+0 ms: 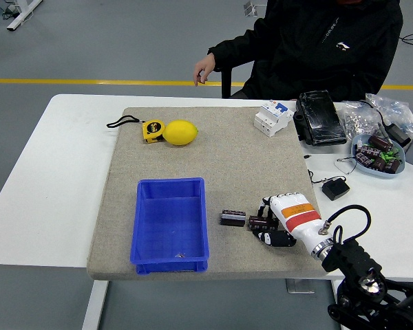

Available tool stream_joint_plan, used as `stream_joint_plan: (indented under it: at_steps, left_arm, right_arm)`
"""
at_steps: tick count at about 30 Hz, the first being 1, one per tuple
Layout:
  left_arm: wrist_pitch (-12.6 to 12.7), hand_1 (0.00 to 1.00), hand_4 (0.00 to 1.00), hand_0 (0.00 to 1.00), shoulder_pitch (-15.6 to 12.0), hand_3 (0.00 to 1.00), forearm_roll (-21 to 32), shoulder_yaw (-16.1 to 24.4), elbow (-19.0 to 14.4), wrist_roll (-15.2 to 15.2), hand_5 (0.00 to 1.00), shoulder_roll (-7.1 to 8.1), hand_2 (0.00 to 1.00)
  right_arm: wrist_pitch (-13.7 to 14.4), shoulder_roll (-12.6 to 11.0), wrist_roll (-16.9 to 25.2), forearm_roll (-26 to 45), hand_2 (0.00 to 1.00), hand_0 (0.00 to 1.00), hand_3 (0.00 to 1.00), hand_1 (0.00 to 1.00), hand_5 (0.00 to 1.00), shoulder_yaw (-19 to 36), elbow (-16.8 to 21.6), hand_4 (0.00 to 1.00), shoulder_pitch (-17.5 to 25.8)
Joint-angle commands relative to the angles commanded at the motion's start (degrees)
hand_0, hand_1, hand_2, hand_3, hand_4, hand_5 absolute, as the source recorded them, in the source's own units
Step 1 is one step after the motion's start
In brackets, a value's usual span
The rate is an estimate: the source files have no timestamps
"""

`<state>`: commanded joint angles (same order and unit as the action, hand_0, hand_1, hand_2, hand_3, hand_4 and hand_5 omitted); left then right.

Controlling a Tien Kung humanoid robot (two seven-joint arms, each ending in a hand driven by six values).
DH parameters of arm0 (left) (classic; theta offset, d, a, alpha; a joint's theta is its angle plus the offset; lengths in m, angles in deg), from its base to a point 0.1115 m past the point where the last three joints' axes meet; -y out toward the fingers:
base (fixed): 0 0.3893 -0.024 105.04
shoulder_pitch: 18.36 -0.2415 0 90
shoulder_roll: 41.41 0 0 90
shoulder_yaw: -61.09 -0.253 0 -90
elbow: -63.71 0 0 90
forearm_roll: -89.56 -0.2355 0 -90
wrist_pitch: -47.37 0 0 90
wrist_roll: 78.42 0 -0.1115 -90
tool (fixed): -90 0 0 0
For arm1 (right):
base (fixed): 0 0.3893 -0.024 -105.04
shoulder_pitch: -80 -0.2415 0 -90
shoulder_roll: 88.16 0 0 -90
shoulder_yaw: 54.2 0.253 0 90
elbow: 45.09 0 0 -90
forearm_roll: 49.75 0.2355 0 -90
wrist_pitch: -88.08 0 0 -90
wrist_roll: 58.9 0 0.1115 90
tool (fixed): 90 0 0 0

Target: Pick up the battery,place it into the box

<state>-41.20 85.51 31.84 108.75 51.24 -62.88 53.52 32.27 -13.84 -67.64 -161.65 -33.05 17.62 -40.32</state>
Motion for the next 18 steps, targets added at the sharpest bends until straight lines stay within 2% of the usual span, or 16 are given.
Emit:
stream_joint_plan:
  at_steps: [18]
  left_arm:
    - [0.02,0.689,0.631,0.725,0.26,0.584,0.36,-0.15,0.03,-0.06,0.547,-0.02,0.652]
  right_arm:
    - [-0.05,-0.40,-0.04,-0.34,0.383,0.168,0.472,0.318,0.066,-0.04,0.81,0.844,-0.51]
